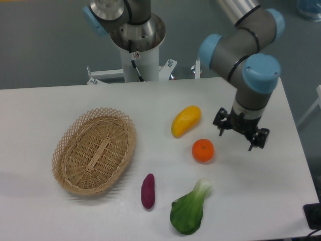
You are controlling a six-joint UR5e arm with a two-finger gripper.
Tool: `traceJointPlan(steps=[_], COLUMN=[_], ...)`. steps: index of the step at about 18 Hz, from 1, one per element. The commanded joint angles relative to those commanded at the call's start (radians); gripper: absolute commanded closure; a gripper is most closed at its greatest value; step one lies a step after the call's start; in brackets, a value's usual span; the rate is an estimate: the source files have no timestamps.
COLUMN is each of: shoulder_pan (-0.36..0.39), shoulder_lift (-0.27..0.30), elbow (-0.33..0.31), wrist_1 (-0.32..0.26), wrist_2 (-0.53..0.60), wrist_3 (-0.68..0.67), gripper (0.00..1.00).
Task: Place the orange on the table
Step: 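Raise the open gripper away from the orange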
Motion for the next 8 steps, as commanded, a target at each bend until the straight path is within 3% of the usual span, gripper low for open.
traceJointPlan(steps=[8], shoulder_pan=[-0.006], shoulder_lift=[0.008], elbow=[-0.015], wrist_1=[0.012], wrist_2=[0.011], wrist_3=[0.020], gripper=[0.00])
